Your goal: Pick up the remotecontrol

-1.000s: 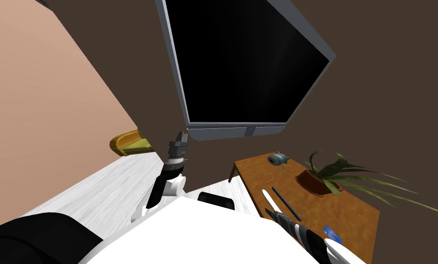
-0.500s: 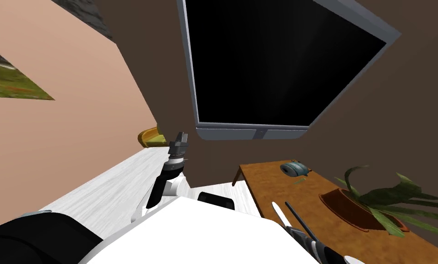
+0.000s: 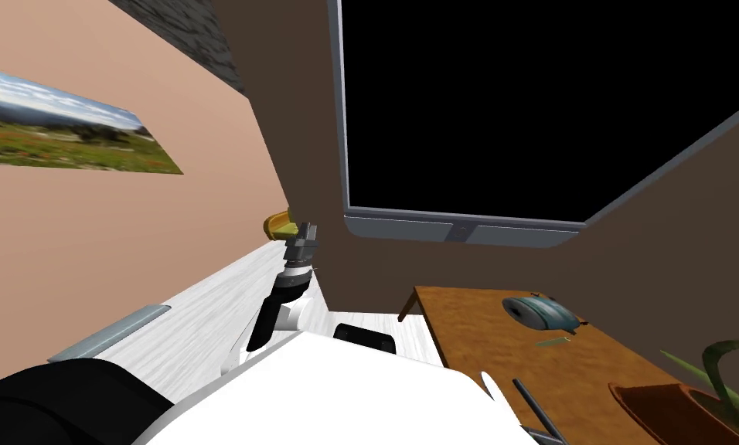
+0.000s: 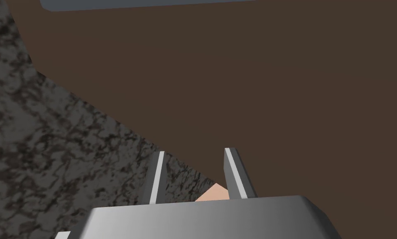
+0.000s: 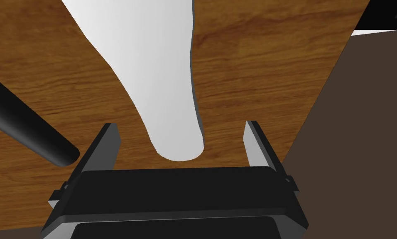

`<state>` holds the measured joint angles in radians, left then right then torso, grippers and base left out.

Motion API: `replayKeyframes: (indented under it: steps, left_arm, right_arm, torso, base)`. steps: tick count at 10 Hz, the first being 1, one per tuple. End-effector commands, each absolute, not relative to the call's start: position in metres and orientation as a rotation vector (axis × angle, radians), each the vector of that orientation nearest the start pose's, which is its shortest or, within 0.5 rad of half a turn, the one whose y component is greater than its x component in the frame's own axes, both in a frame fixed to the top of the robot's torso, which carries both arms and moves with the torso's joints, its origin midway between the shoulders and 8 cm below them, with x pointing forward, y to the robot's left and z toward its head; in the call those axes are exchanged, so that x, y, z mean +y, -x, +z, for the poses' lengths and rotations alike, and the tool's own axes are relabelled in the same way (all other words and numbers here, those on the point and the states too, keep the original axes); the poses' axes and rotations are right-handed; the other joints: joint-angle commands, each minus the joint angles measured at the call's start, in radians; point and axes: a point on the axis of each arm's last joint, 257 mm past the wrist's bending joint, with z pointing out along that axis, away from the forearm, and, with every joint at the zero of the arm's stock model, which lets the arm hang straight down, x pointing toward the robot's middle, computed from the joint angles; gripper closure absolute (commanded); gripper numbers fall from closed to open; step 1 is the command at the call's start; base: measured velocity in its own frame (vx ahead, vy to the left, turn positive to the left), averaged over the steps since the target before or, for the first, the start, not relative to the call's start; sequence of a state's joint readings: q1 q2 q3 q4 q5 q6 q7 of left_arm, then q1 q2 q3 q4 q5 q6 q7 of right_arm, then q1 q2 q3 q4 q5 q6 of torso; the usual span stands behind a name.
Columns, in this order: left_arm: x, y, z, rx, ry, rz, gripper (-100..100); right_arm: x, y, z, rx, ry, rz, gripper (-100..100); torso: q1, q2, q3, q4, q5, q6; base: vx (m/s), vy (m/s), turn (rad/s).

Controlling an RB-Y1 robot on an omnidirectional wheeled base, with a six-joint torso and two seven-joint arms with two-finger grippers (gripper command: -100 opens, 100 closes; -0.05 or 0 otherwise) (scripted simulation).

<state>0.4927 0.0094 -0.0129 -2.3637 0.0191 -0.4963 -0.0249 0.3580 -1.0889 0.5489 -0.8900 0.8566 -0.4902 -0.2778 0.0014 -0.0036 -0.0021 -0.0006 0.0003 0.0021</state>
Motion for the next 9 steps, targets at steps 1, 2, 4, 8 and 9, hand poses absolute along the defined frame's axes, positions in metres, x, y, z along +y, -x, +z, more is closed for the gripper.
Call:
replayKeyframes:
  steps: [1, 2, 4, 8, 9]
  left_arm:
    - [0.271, -0.327, 0.063, 0.553, 0.585, -1.327, 0]
    - [0.271, -0.327, 0.063, 0.553, 0.585, -1.327, 0]
    - [0.272, -0.327, 0.063, 0.553, 0.585, -1.327, 0]
    - [0.272, -0.327, 0.063, 0.553, 0.585, -1.327, 0]
    - [0.272, -0.327, 0.063, 0.553, 0.585, -1.327, 0]
  right_arm:
    - [-0.599, -0.064, -0.516, 2.921, 0.003, -0.011, -100]
    - [-0.605, -0.039, -0.519, 2.969, 0.006, -0.035, -100]
    - [-0.605, -0.039, -0.519, 2.969, 0.006, -0.035, -100]
    - [-0.597, -0.030, -0.530, 2.977, -0.005, -0.038, -100]
    - [-0.593, -0.028, -0.535, 2.976, -0.010, -0.038, -100]
  torso:
    - [0.000, 0.000, 0.000, 0.000, 0.000, 0.000]
    - [0.000, 0.000, 0.000, 0.000, 0.000, 0.000]
    - [0.000, 0.000, 0.000, 0.000, 0.000, 0.001]
    - [0.000, 0.001, 0.001, 0.000, 0.000, 0.001]
    - [-0.002, 0.001, 0.001, 0.000, -0.001, 0.001]
  base:
    - [0.015, 0.007, 0.304]
    - [0.021, 0.009, 0.293]
    - [0.012, 0.001, 0.059]
    - [0.003, -0.005, 0.038]
    - [0.010, -0.057, 0.071]
